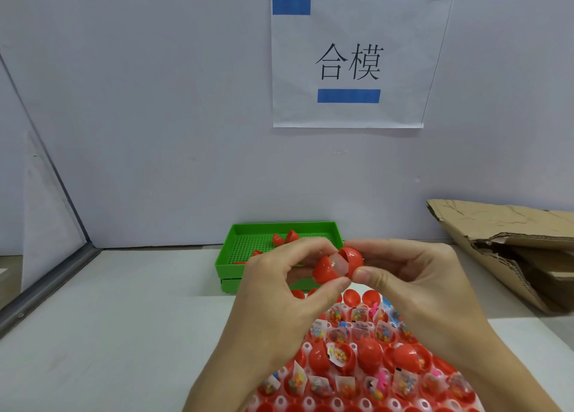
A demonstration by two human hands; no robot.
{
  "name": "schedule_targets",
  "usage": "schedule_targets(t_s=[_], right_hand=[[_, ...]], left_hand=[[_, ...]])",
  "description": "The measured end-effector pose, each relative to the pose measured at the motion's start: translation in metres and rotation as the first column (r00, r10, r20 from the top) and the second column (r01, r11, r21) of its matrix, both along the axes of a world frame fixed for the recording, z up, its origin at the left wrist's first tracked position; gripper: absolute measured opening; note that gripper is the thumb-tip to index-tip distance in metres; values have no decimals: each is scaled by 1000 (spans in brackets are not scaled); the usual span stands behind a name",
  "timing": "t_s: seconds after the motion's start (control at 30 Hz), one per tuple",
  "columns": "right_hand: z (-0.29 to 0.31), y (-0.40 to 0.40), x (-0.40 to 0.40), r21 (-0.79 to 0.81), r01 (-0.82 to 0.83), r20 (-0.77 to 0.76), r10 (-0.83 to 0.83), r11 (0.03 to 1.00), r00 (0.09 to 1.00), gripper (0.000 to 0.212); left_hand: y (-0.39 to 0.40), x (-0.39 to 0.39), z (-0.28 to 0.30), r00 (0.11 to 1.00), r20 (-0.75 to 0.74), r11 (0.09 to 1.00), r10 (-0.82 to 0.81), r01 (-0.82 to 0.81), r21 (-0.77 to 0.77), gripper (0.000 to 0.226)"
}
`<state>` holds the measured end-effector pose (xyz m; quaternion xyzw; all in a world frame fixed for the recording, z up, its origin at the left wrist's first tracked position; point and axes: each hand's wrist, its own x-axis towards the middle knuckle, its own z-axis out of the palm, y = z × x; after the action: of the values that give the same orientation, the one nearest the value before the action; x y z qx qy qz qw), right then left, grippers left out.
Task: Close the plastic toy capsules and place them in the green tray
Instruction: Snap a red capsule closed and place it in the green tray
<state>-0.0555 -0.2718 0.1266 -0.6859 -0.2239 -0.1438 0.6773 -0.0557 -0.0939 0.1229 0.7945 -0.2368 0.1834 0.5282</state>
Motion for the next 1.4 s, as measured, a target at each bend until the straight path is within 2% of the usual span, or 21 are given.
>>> schedule_targets(t_s=[0.17, 0.3, 0.4, 0.63, 0.8, 1.07, 1.17, 1.3, 1.4], right_hand=[[1, 1, 0, -18, 21, 5, -21, 1000, 1000, 28], [0, 0, 1, -40, 47, 22, -46, 998, 999, 29], [0, 1, 1, -40, 27, 36, -26, 999, 999, 30], [0, 6, 0, -61, 59, 78, -54, 996, 995, 29], [1, 6, -1, -27, 27, 77, -25, 999, 997, 31], [1, 6, -1, -42, 47, 71, -43, 998, 997, 28], [0, 7, 0, -6, 38, 78, -38, 999, 996, 29], [1, 7, -1, 36, 8, 87, -12, 999, 996, 31], [2, 8, -2, 45, 1, 68, -4, 999, 998, 30]], left_hand=[[-1, -1, -2, 997, 59, 997, 57, -59, 45, 22], [-5, -1, -2, 993, 67, 990, 101, -107, 89, 34], [-4, -1, 0, 994, 18, 990, 112, -113, 87, 46], [-3, -2, 2, 993, 60, 981, 104, -113, 156, 35], [-1, -3, 3, 994, 20, 991, 107, -108, 79, 45], [-1, -3, 4, 989, 88, 990, 117, -123, 65, 33], [-1, -3, 5, 984, 117, 988, 134, -141, 58, 41], [1, -2, 4, 994, 68, 996, 89, -90, 5, 62], [1, -1, 4, 989, 116, 996, 89, -88, -12, 63]])
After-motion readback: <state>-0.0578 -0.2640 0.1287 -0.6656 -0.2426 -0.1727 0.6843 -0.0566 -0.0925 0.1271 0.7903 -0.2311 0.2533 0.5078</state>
